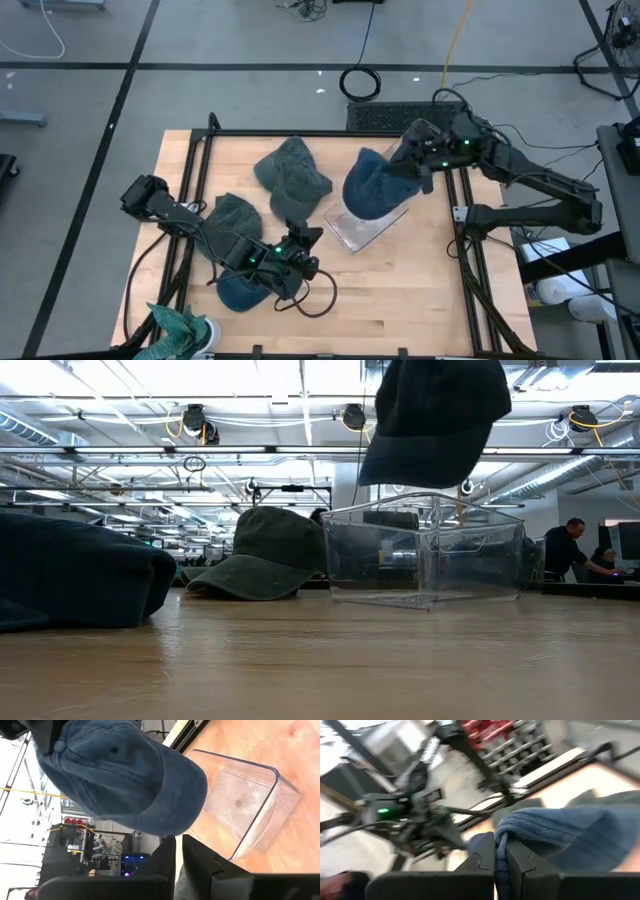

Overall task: Pick & Place hat
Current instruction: Put the right blue cap into the top transparent bin

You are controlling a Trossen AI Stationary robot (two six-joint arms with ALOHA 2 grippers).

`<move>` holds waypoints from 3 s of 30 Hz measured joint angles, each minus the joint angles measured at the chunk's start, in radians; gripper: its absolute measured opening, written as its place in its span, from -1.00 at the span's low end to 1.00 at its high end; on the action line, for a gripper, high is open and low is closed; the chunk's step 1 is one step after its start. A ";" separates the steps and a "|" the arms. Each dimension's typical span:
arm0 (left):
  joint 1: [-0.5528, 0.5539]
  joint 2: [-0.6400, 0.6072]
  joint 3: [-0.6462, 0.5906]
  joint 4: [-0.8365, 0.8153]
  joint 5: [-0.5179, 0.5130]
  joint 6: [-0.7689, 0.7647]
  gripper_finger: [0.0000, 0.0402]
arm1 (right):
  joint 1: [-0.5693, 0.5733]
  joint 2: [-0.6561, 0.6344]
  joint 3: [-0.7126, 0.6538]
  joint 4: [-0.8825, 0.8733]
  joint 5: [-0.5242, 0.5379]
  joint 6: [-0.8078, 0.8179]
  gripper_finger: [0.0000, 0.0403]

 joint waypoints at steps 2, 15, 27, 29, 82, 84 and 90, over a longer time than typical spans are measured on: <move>0.000 0.000 0.000 -0.001 0.000 -0.001 -0.79 | -0.016 -0.014 0.020 -0.068 0.067 -0.055 -1.00; 0.199 -0.226 -0.023 -0.220 0.555 -0.268 -0.79 | -0.124 -0.006 0.147 -0.192 0.568 -0.394 -1.00; 0.444 -0.488 -0.092 -0.275 0.711 -0.274 -0.79 | -0.183 -0.002 0.153 -0.254 0.853 -0.619 -1.00; 0.475 -0.536 -0.092 -0.244 0.821 -0.258 -0.79 | -0.196 -0.002 0.153 -0.257 0.807 -0.618 -1.00; 0.630 -0.958 -0.595 0.247 1.011 -0.286 -0.79 | -0.259 -0.017 0.011 -0.401 0.580 -0.764 -1.00; 0.630 -0.958 -0.595 0.247 1.011 -0.287 -0.79 | -0.259 -0.017 -0.003 -0.402 0.554 -0.760 -1.00; 0.630 -0.958 -0.595 0.247 1.011 -0.287 -0.79 | -0.258 -0.019 -0.008 -0.359 0.412 -0.712 -1.00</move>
